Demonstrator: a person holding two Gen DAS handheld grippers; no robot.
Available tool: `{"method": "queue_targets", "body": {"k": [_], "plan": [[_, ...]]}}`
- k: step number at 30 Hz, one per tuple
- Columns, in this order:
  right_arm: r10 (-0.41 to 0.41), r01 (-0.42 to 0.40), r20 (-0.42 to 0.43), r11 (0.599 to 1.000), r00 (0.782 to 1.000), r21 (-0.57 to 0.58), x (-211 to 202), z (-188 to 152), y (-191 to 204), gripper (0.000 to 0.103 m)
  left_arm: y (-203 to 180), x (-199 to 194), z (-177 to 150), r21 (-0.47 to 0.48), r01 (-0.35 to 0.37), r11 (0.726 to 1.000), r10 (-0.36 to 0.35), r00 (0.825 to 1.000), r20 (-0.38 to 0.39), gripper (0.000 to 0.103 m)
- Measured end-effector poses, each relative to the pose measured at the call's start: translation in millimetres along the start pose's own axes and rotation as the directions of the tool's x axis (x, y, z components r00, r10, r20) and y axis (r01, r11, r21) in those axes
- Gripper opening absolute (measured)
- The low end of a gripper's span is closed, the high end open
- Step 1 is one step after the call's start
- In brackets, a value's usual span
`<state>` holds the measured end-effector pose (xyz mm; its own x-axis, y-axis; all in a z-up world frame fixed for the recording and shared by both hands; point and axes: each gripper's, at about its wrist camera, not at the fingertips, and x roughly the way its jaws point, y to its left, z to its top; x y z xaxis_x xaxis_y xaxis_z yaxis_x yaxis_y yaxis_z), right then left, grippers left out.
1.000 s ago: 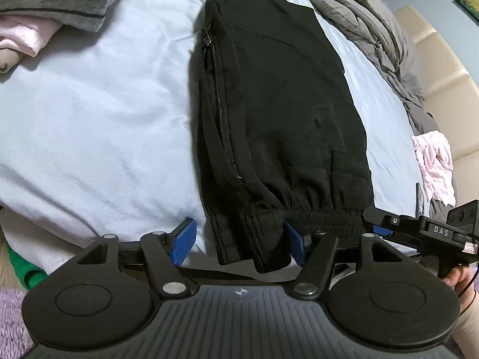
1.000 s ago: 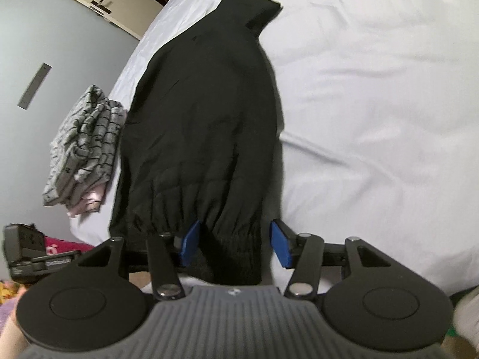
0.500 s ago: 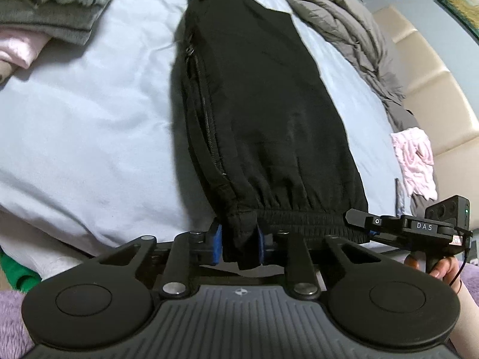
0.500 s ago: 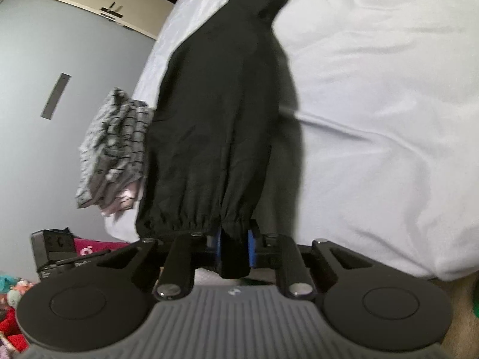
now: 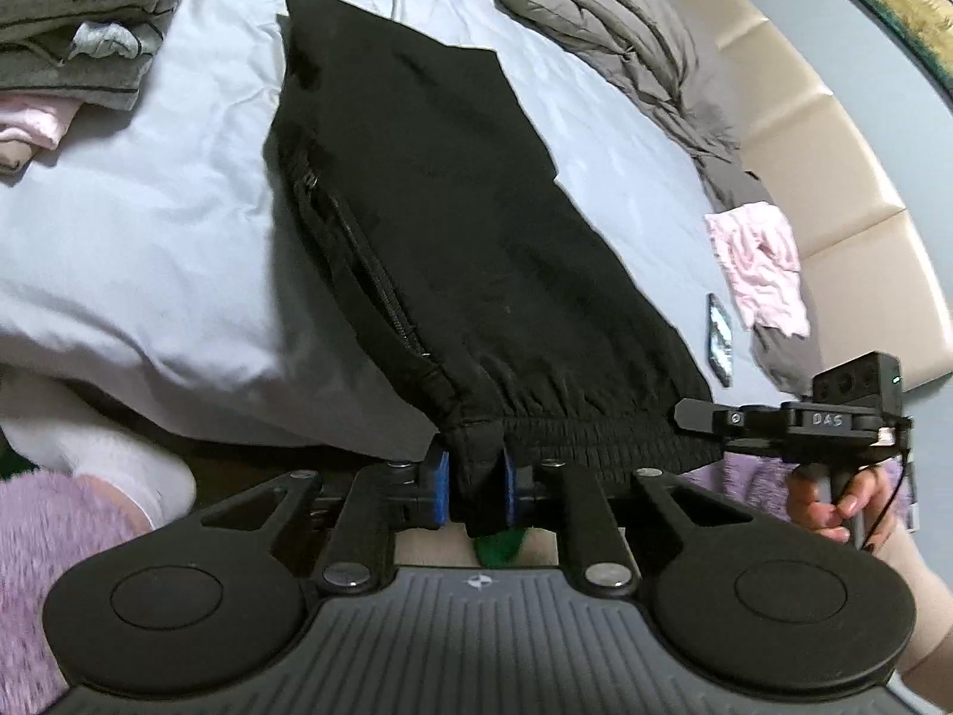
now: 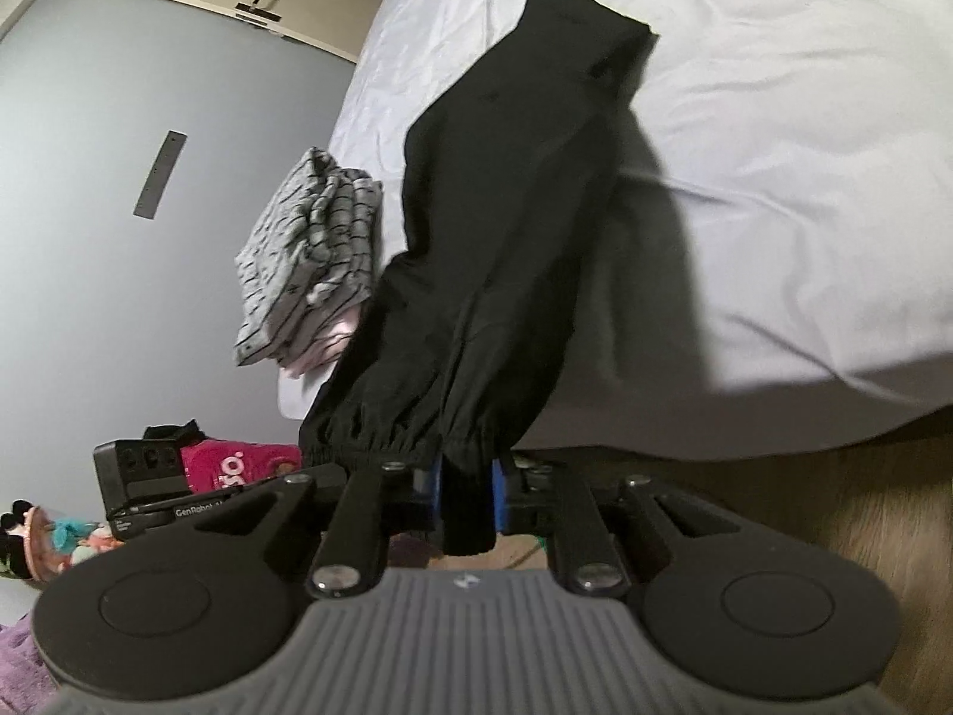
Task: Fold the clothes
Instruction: 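Grasp the cuffs with both grippers and lift them toward the waistband, then lay the cuffs onto the waistband with both grippers, folding the pants in half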
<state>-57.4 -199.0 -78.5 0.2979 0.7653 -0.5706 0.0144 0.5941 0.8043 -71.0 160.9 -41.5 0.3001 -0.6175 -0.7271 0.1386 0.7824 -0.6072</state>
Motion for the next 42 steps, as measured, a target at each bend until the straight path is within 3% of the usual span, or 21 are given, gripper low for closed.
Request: {"method": "queue_targets", "body": {"k": [8,14,20,28,36,42], "plan": [[0.042,-0.042,0.038,0.999,0.998,-0.012,-4,31,20,0.017,-3,-11,49,0.010,-0.005,1.000,0.004,0.999,0.049,0.014],[0.019,-0.012,0.080,0.997,0.997,-0.080,7,96,50,0.017,-8,-15,113,0.022,-0.024,0.999,0.022,0.995,0.101,0.014],[-0.069,0.074,0.068,0.994,0.995,-0.075,44,166,55,0.017,9,16,179,-0.044,-0.057,0.997,0.059,0.996,0.064,0.014],[-0.153,0.153,0.044,0.988,0.987,0.010,99,234,28,0.017,52,68,249,-0.176,-0.087,0.981,0.088,0.996,-0.005,0.014],[-0.185,0.180,0.025,0.976,0.982,0.126,140,272,-9,0.018,99,109,274,-0.297,-0.033,0.954,0.033,0.999,-0.007,0.017],[-0.183,0.169,0.063,0.970,0.981,0.176,146,281,-19,0.040,111,114,279,-0.342,-0.004,0.940,0.015,0.999,0.030,0.023]]}}
